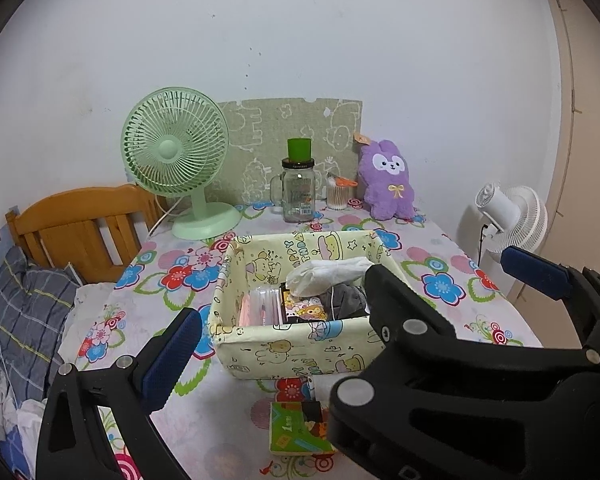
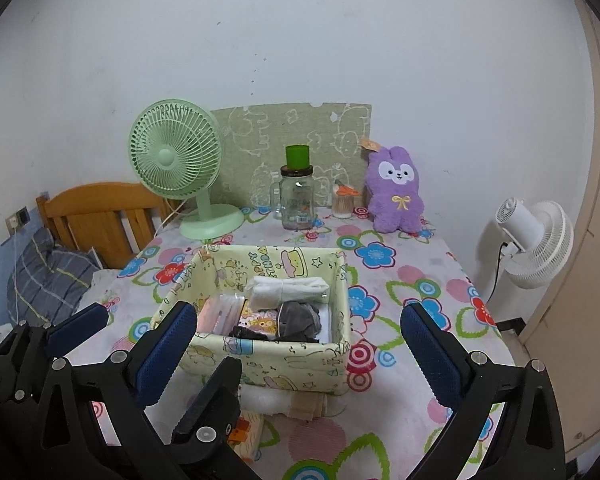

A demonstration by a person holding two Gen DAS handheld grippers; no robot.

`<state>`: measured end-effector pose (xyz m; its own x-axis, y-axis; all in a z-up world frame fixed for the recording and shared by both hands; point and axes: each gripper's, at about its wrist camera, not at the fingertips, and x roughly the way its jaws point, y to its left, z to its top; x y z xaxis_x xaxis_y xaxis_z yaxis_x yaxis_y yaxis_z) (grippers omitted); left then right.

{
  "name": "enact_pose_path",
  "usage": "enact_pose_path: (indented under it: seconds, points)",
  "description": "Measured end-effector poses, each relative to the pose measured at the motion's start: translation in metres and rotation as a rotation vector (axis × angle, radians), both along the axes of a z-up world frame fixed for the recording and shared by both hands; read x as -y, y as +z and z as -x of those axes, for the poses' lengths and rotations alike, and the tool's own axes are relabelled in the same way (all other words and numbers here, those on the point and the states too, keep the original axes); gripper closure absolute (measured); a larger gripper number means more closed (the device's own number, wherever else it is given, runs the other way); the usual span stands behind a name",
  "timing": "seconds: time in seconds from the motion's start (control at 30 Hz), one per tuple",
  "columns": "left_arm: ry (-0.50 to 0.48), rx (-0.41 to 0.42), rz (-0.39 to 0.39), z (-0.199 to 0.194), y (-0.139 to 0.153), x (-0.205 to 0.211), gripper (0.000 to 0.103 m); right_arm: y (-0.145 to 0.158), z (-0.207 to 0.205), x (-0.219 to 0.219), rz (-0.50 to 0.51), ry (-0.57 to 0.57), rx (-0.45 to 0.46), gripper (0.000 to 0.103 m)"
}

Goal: Organize soft objects
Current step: 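Move both grippers back past the box toward the green packet and white roll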

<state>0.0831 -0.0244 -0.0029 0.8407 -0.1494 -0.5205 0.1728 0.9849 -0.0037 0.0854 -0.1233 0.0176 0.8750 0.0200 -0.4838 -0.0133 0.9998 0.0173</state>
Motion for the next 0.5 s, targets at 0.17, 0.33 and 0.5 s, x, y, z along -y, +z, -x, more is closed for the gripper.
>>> enact_pose_path:
  seconds: [0.17, 0.33, 0.5]
  points:
    - [0.001, -0.006, 0.014, 0.006, -0.002, 0.000, 0.000, -0.001, 0.008, 0.001, 0.002, -0.014, 0.014, 0.000]
    - [-0.003, -0.011, 0.025, 0.012, -0.007, -0.001, 0.001, -0.005, 0.015, 0.000, 0.014, -0.009, 0.016, 0.000]
    - [0.003, -0.021, 0.038, 0.018, -0.016, -0.004, 0.001, -0.013, 0.019, -0.003, 0.021, 0.006, 0.013, 0.000]
